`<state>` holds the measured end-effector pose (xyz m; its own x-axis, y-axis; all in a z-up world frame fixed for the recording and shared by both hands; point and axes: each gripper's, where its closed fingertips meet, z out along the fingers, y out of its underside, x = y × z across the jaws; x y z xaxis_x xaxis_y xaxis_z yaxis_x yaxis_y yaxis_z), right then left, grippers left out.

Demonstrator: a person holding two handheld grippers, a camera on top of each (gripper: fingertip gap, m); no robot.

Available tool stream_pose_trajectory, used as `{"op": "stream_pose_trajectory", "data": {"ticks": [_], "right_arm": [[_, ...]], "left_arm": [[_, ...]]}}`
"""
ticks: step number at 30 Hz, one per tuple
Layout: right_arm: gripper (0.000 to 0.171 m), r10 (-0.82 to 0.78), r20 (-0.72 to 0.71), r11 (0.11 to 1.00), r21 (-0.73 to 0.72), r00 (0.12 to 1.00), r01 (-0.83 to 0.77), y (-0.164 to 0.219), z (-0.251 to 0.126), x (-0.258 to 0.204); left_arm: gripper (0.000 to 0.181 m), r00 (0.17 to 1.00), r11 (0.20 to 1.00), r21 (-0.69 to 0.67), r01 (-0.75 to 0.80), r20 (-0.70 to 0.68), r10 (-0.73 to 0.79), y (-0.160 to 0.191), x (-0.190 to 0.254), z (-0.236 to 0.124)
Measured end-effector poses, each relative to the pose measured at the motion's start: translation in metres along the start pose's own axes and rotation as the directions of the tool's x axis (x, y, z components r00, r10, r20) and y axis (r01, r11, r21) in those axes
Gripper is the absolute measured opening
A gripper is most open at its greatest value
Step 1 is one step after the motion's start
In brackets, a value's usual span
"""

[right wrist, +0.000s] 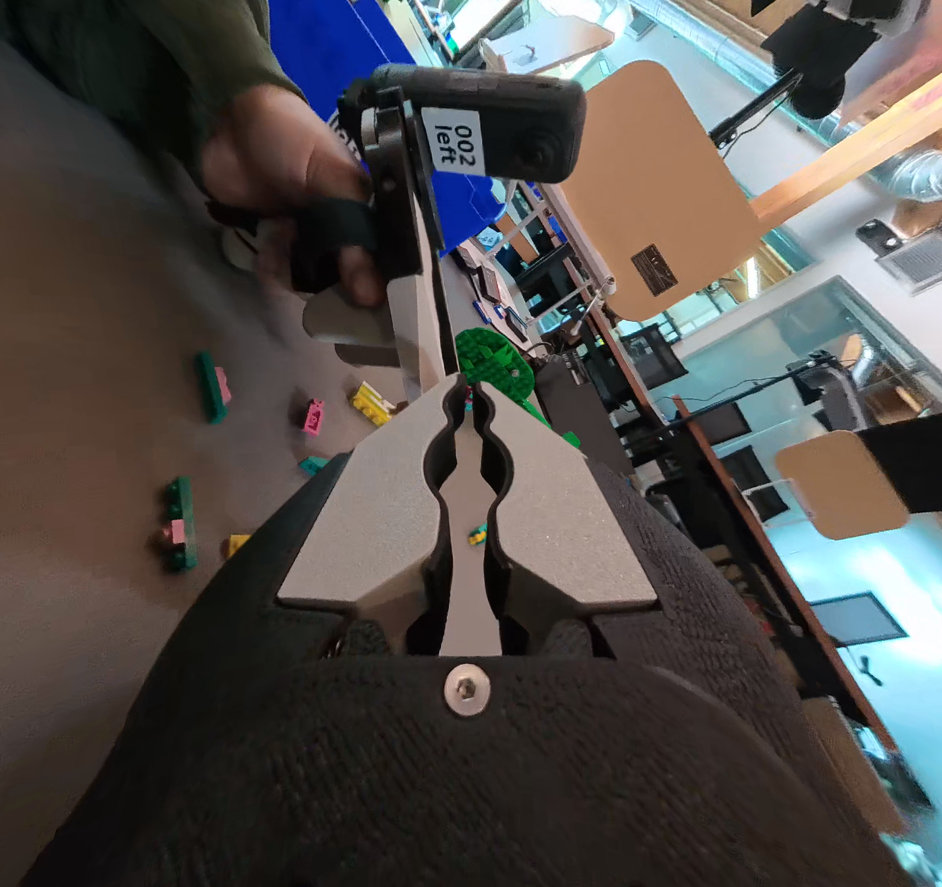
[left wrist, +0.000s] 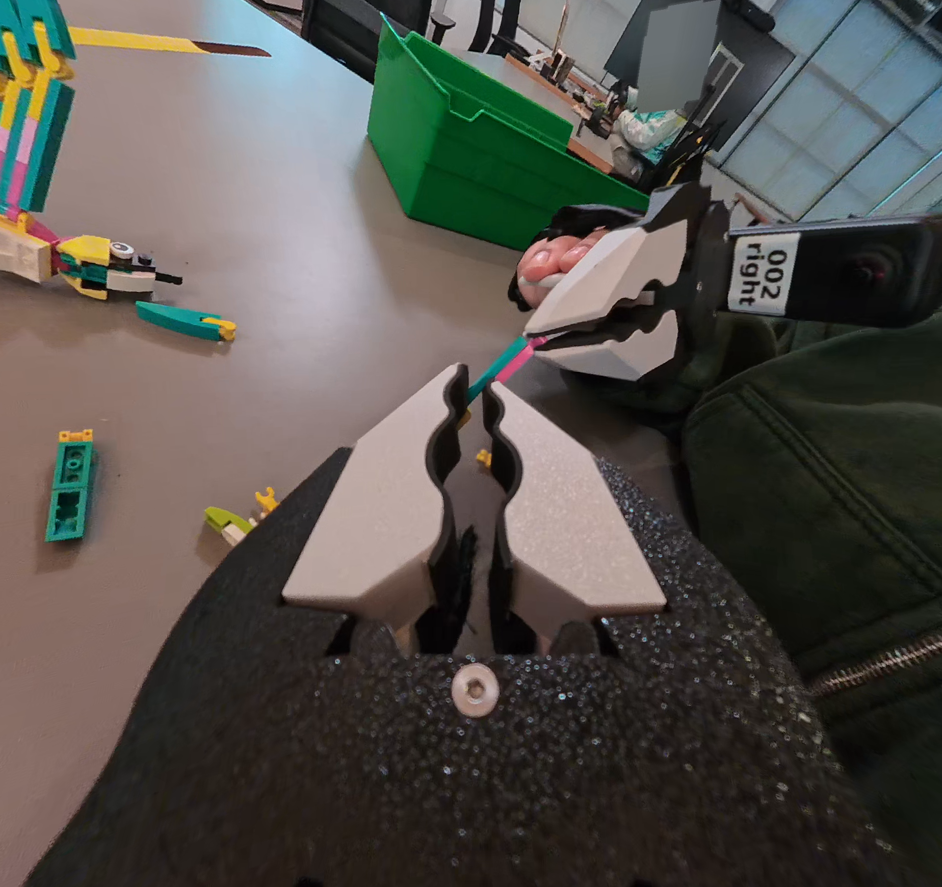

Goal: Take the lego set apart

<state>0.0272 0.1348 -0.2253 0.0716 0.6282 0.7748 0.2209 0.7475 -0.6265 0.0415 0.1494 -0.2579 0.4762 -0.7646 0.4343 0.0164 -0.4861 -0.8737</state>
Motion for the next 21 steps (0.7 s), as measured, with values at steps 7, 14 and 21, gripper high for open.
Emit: {"op": "stream_pose_trajectory", "data": {"ticks": [7,14,21], "right_arm": [[0.013,0.515,0.023,0.857,-0.026,0.857,-0.514,0.018,0.008,0.013],[0.013,0.936,0.068,0.347,-0.015,0.345,-0.938,0.021,0.025,0.015],[0.005,0.918,0.017,0.398,-0.049,0.397,-0.916,0.026,0.025,0.013]], "left_arm": [[0.001,0.897,0.933,-0.124,-0.337,0.259,0.358,-0.003,-0.024,-0.008],[0.000,0.712,0.826,-0.183,-0.533,0.431,0.555,-0.020,-0.035,-0.013],[0.000,0.702,0.809,-0.167,-0.564,0.419,0.576,-0.023,-0.031,-0.010]]}}
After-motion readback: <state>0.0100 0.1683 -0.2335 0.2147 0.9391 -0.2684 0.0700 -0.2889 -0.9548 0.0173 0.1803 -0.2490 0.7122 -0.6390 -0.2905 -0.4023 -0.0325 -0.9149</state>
